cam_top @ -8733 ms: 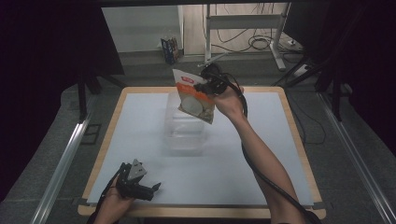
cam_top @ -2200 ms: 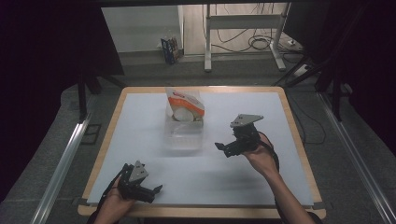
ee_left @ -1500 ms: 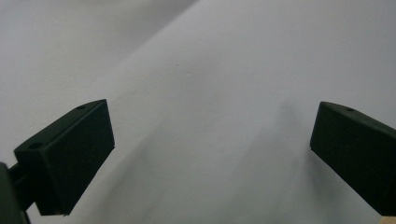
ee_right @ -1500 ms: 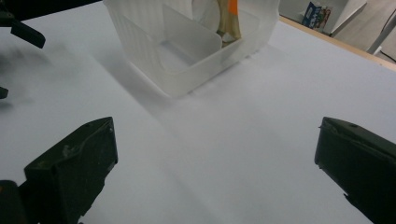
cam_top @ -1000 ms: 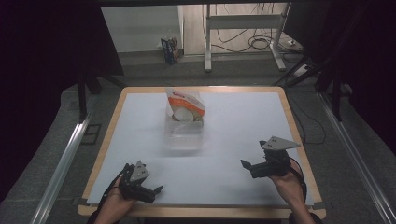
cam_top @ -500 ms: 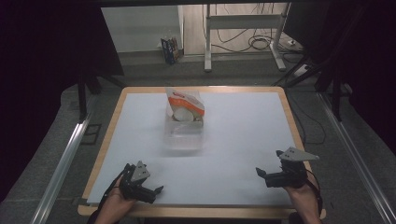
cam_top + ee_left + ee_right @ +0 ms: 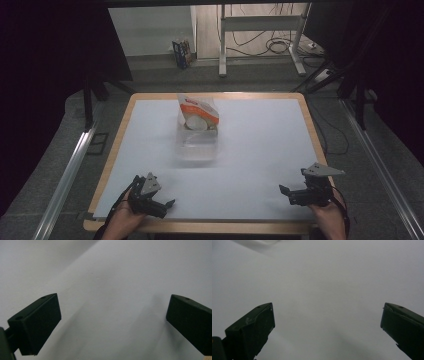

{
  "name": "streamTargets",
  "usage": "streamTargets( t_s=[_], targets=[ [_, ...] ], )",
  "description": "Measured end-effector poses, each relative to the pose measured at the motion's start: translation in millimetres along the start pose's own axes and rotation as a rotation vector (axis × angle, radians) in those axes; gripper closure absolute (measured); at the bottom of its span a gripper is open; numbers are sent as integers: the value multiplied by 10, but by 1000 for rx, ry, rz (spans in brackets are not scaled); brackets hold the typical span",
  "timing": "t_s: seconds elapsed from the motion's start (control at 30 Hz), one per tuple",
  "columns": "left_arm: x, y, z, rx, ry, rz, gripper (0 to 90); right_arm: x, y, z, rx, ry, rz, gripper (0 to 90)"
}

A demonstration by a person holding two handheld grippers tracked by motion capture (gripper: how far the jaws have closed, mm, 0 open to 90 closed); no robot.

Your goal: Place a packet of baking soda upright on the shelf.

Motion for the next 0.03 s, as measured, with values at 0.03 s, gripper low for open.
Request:
streamTargets(
  t_s=[0.03],
  targets=[
    [1, 0, -3, 0, 1, 1, 0, 10, -4, 7, -3, -8, -1, 0]
  ],
)
Point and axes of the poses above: each handheld gripper's, and its own axes: x roughly forward along the jaws, z roughly out of its underside, y roughly to its right, the point moved 8 cm from there along x, roughly forward along the jaws, and after that the axes turned 11 degrees about -x, right-handed, at the moved point
